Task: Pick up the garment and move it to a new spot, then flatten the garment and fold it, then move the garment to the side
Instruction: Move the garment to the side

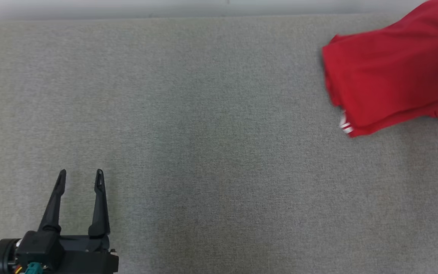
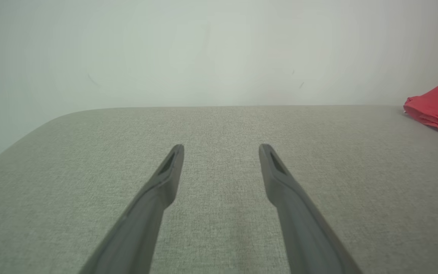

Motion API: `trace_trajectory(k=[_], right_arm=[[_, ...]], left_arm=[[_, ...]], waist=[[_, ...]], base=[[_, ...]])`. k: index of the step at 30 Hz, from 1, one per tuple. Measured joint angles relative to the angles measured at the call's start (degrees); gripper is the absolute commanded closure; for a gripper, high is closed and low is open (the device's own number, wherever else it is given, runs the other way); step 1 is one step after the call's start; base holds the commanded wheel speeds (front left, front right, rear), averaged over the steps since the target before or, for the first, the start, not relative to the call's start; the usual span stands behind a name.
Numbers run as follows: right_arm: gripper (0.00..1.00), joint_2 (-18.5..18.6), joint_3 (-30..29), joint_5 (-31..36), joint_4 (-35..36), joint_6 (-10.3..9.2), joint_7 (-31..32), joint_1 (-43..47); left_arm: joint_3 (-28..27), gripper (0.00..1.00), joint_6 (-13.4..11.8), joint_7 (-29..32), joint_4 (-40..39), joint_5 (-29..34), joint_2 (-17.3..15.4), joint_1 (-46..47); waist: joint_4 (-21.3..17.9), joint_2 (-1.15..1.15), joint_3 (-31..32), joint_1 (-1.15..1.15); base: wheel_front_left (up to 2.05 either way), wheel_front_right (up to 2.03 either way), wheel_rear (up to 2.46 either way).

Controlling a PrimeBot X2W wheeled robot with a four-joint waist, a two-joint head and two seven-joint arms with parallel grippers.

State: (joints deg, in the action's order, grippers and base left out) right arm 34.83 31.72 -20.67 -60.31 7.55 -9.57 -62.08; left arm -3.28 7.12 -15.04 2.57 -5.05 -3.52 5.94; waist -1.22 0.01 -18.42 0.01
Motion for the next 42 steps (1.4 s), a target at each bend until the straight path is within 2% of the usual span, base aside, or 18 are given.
trace_trajectory(k=[7,16,25,26,27,28,34,38,42], right_arm=[[1.0,3.7,0.93,-1.56,-0.44,0.0,2.48,-5.31],[1.0,7.4,0.46,-1.36,-4.58,0.0,4.53,-9.78],[1.0,6.39,0.37,0.76,-9.07,0.0,4.3,-10.97],[0.82,6.32,0.35,1.02,-9.5,0.0,4.31,-11.01],[0.53,6.39,0.38,1.74,-10.02,0.0,4.33,-11.06],[0.0,6.49,0.34,2.46,-10.59,0.0,4.38,-11.15],[0.0,6.78,-0.77,6.14,-12.04,0.0,1.74,-12.43],[0.0,3.09,-4.86,3.42,-12.03,0.0,-2.88,-12.9],[0.0,-0.83,-7.67,1.32,-8.79,0.0,-5.19,-10.26]], left_arm=[[0.01,0.0,0.11,0.0,-2.32,0.37,-1.18,0.46],[0.32,0.0,0.29,0.0,-5.3,0.53,-2.22,1.36],[-0.36,0.0,0.3,0.0,-5.84,0.52,-2.76,1.4],[-0.34,0.0,0.3,0.0,-5.77,0.49,-2.85,1.46],[-0.35,0.0,0.3,0.0,-5.67,0.42,-2.85,1.58],[-0.42,0.0,0.3,0.0,-5.57,0.4,-2.83,1.72],[-1.07,0.0,0.3,0.0,-5.0,0.23,-2.43,1.99],[-1.6,0.0,0.3,0.0,-4.0,-0.09,-1.82,0.96],[-2.0,0.0,0.3,0.0,-2.56,-0.27,-0.93,-0.8]], waist=[[-1.55,0.0,-2.64,-0.01],[-2.27,0.0,-5.97,-0.01],[-2.6,-0.01,-7.92,-0.01],[-2.58,-0.01,-7.99,-0.01],[-2.52,0.0,-8.0,-0.01],[-2.46,0.0,-7.95,-0.01],[-2.23,-0.01,-6.59,-0.01],[-2.34,-0.01,-4.76,-0.02],[-2.44,-0.01,-2.09,-0.02]], base=[[0.0,0.0,0.0],[0.0,0.0,0.0],[0.0,0.0,0.0],[0.0,0.0,0.0],[0.0,0.0,0.0],[0.0,0.0,0.0],[0.0,0.0,0.0],[0.0,0.0,0.0],[0.0,0.0,0.0]])
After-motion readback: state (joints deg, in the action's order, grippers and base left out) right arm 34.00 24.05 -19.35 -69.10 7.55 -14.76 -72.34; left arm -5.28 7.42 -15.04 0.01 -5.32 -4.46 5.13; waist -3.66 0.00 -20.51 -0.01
